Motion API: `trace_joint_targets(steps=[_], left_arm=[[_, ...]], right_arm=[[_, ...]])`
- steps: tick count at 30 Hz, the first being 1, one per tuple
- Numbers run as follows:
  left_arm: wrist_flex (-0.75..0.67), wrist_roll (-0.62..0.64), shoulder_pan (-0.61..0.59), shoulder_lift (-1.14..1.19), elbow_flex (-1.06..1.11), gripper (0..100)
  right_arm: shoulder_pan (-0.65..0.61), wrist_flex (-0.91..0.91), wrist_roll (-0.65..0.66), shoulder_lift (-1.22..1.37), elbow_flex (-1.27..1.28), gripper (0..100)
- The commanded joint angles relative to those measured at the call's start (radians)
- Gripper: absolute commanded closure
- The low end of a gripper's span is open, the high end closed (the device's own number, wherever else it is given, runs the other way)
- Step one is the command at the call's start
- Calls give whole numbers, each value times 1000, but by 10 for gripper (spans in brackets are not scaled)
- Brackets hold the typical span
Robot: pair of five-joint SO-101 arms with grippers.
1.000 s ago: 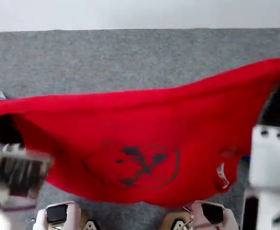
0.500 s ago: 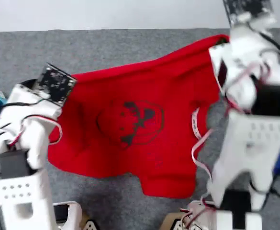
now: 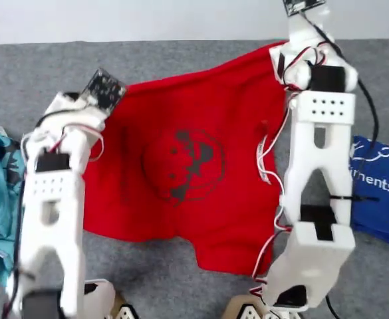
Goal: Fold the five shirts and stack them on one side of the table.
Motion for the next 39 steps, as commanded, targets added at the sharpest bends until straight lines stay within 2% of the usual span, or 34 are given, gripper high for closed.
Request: trace_joint_targets(steps=[1,8,11,17,23,27,36,39], left_arm=[[-49,-17,-2,192,-211,994],[-37,-17,-2,476,-530,994],[43,-18,3,508,-588,994],[307,-32,14,508,-608,994],[660,-181,18,474,-607,994],[841,-195,31,440,-607,994],[1073,-216,34,400,-607,994],[1142,-267,35,396,-607,994]], right_arm=[[-1,-116,-9,24,-12,989],[-2,-246,-6,82,-14,989],[-5,-222,-6,85,-14,989],[-13,-7,-5,77,-14,989],[-7,288,-5,47,-14,989],[-13,452,-6,8,-14,989],[-21,788,-6,-33,-14,989],[-30,800,-6,-73,41,989]])
